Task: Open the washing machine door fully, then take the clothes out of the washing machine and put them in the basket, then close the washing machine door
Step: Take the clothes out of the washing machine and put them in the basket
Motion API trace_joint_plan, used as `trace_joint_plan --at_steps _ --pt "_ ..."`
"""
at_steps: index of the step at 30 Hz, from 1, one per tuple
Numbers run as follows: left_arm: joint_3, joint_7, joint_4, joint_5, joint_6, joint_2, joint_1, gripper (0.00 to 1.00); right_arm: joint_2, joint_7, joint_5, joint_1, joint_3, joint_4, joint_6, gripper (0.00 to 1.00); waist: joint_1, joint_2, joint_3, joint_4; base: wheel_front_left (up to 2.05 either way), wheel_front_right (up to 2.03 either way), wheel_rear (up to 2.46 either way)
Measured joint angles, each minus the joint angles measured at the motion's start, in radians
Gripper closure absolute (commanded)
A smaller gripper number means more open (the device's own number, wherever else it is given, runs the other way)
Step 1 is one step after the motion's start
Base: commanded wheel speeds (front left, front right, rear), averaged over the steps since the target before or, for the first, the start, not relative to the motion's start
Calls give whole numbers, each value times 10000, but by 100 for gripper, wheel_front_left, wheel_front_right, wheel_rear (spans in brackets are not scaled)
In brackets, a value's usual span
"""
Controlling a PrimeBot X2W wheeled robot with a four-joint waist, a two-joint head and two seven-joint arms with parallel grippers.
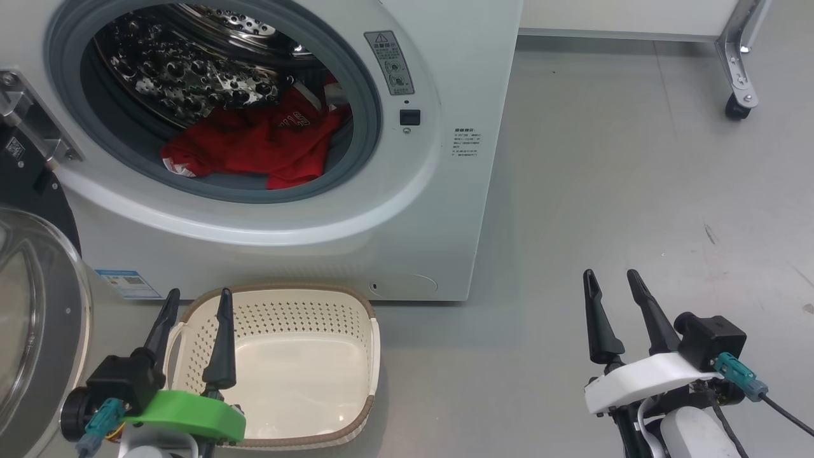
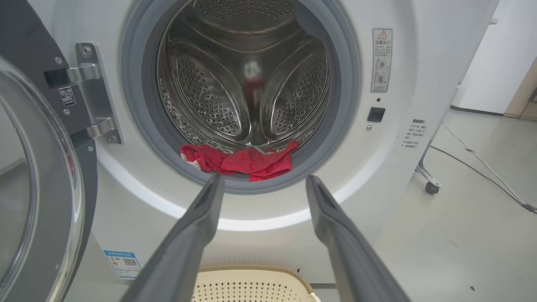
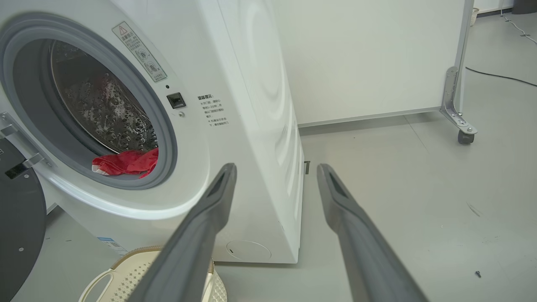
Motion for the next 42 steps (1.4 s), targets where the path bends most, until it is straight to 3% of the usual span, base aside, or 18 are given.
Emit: trace_joint_plan --at_steps 26,34,42 --pt "4 0 21 46 -10 -13 -4 0 0 0 10 -19 42 -27 -8 0 0 0 187 -20 0 0 0" --pt "240 0 -186 58 -10 10 -15 0 0 0 21 -149 247 -198 -13 0 0 0 616 -108 0 0 0" --pt "650 0 -341 125 46 378 -462 0 -4 0 23 -388 485 -407 -111 0 0 0 1330 -391 0 0 0"
